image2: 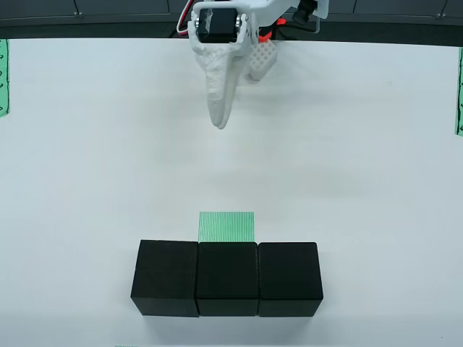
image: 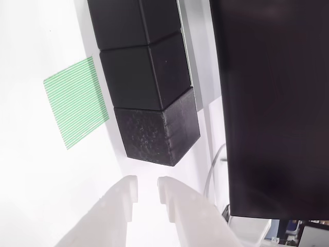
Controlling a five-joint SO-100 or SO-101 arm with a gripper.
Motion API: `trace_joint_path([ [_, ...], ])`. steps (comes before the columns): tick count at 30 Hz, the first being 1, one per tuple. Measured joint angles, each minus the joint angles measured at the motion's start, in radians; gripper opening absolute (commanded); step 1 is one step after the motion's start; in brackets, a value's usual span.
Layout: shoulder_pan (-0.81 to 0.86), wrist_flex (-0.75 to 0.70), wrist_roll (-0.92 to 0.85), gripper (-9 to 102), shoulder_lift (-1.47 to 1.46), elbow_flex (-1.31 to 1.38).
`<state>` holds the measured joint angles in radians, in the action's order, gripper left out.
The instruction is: Stack 3 Blocks on the chosen place.
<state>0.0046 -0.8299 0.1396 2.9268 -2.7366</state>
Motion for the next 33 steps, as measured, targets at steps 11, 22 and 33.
trace_joint_path([
  [11, 0.038, 0.0, 0.0, 0, -0.275, 0.21],
  [22, 0.072, -0.206, -0.137, 8, -0.775, 0.683],
  [33, 0.081, -0.445, -0.261, 25, -1.232, 1.143],
])
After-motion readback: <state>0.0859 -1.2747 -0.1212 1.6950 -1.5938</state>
